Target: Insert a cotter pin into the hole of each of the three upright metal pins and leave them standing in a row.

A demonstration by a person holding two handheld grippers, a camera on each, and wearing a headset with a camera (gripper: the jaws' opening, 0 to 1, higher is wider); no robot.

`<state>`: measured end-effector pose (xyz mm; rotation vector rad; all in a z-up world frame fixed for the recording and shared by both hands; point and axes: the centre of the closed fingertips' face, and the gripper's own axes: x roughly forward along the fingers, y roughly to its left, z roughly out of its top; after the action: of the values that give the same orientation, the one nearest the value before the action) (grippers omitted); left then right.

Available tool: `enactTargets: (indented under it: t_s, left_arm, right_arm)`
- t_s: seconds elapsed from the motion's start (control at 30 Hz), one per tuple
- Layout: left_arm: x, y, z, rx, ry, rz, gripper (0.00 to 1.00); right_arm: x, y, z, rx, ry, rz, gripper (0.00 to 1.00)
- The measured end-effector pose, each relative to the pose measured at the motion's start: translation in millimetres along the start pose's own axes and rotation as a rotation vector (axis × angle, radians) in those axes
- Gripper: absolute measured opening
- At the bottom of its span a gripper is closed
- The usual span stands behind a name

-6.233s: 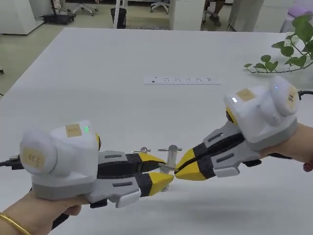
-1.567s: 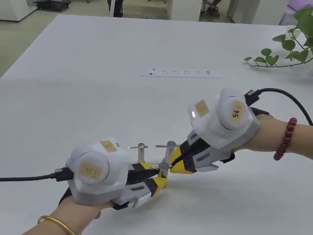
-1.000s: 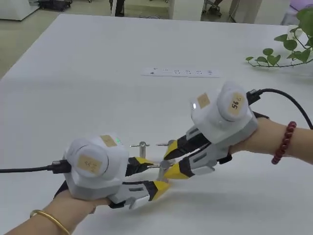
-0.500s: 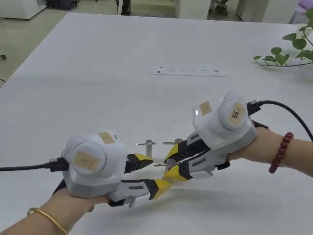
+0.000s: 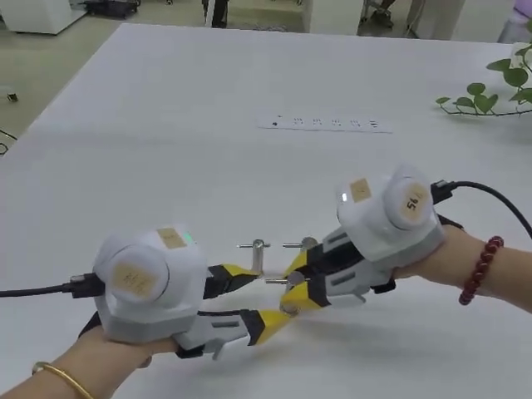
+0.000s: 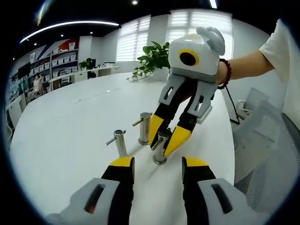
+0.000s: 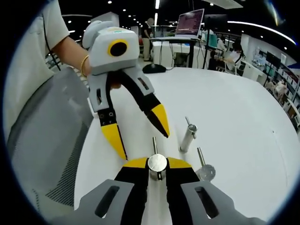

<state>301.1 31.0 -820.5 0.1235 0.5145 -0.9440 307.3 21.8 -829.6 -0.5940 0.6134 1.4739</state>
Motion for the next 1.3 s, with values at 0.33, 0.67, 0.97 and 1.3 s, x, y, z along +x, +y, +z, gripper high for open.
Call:
enactTargets:
  t_s: [0.33,0.67,0.97,1.3]
  left_arm:
    - [-10.3,3.8,0.5,-0.024,-0.030,0.026,0.43]
    - [-18.8,9.5,6.1,-0.049,-0.070,0.059,0.51]
    - [-20.8,12.5,11.6,-0.052,-0.093,0.074,0.63]
    - [-21.2,13.9,13.2,-0.052,-0.100,0.085,0.72]
  right_arm:
    - [-2.8,-1.4,-1.0,0.007,-0.004,-0.004,0.14]
    - [-20.0,-6.0,-8.3,0.017,-0.007,-0.029,0.14]
    - [-35.5,-17.0,-18.3,0.016,0.007,-0.051,0.14]
    - [-48.5,-28.1,-29.3,0.031,0.018,-0.079,0.14]
